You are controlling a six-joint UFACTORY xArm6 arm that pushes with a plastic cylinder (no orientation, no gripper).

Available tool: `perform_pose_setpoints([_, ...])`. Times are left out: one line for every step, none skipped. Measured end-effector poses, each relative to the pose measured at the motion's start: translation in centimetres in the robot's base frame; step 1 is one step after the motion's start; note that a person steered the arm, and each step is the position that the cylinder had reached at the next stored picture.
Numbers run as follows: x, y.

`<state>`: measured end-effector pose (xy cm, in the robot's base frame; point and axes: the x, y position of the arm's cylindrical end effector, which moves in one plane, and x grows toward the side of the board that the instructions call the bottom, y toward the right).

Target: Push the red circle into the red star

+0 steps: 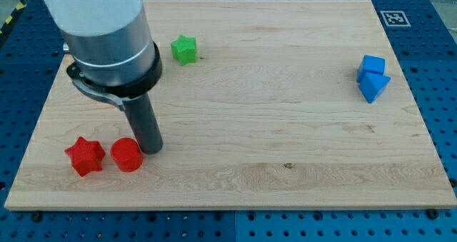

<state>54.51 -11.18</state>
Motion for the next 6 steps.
perform_pose_setpoints([1.9,3.3])
perform_pose_setpoints([2.1,4.0])
perform_pose_setpoints([0.8,2.5])
perform_pose_setpoints([0.8,-0.5])
perform_pose_setpoints([0.8,-2.4])
perform_pose_setpoints([0.8,-2.5])
